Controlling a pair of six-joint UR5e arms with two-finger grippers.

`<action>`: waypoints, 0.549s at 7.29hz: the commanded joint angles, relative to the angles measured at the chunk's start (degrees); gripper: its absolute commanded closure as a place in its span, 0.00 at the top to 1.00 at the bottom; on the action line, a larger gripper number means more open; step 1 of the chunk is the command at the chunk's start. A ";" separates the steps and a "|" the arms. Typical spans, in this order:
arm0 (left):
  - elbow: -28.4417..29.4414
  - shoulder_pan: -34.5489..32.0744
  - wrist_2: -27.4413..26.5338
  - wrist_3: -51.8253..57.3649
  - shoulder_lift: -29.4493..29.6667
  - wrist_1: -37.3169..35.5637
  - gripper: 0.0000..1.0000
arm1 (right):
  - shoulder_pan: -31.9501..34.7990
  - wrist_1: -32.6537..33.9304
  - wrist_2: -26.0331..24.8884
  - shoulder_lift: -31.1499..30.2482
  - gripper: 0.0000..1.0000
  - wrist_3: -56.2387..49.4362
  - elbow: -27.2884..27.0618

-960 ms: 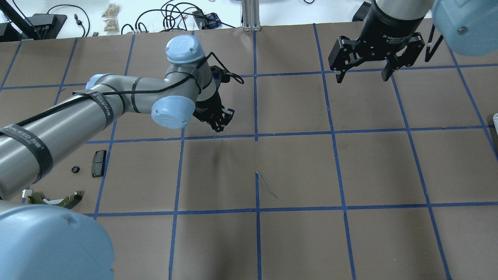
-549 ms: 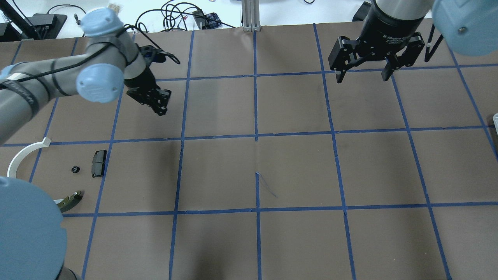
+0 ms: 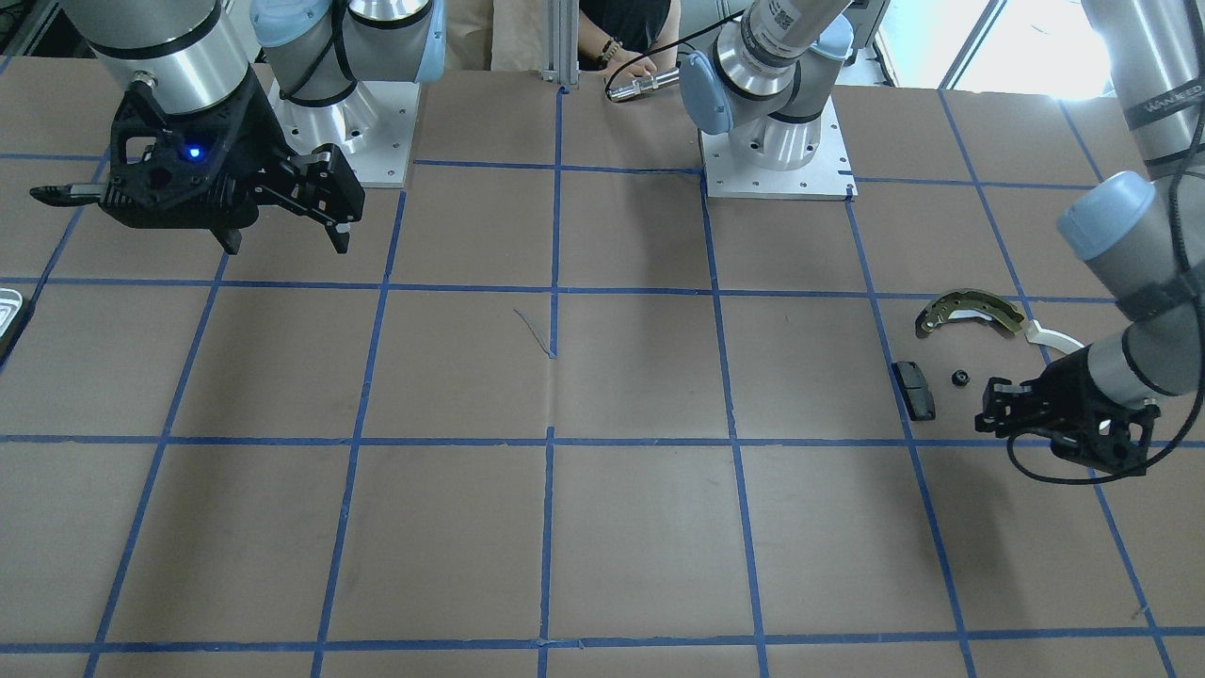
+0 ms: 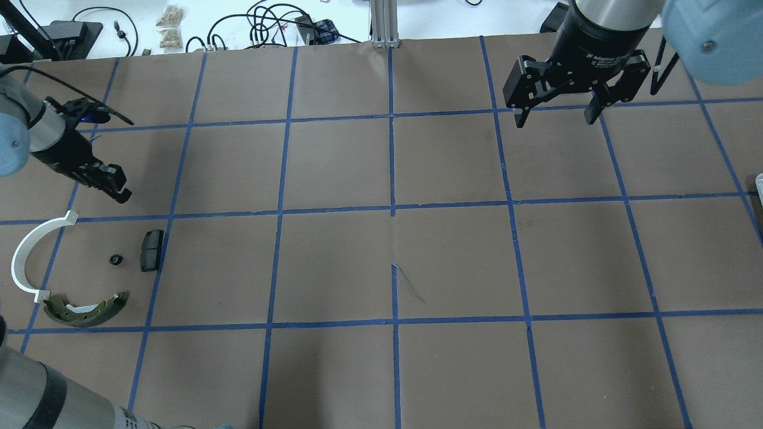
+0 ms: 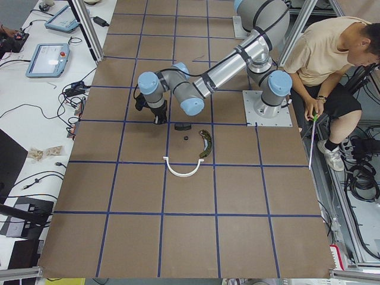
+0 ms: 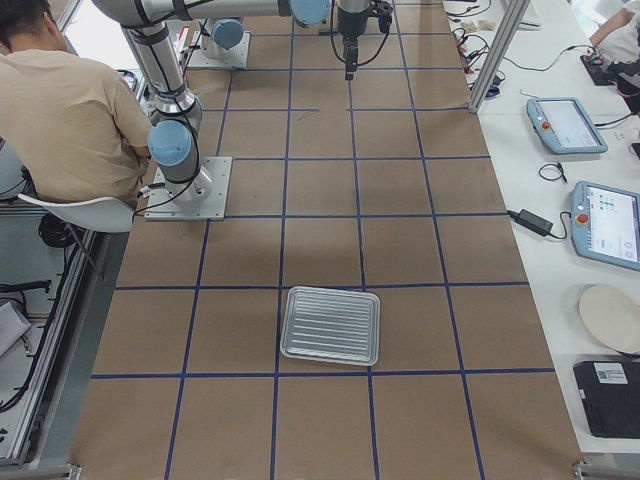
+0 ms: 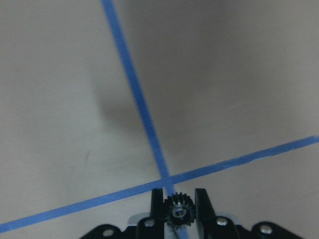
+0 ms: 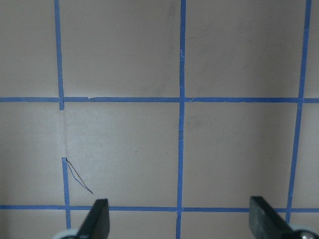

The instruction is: Place bearing gear from tray to pile

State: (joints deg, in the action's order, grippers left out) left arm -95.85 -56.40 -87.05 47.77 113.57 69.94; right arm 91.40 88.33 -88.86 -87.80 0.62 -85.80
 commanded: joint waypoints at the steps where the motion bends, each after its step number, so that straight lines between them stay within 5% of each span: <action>1: -2.31 5.94 -0.05 5.39 1.30 0.20 0.00 | 0.01 0.00 0.00 0.00 1.00 0.00 -0.07; 4: -5.66 6.65 -0.13 5.58 1.22 -0.60 0.00 | 0.01 -0.09 0.00 0.00 1.00 -0.09 -0.07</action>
State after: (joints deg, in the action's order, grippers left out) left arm -100.66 -50.03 -87.10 53.24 114.82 69.47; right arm 91.41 88.29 -88.86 -87.80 0.54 -85.87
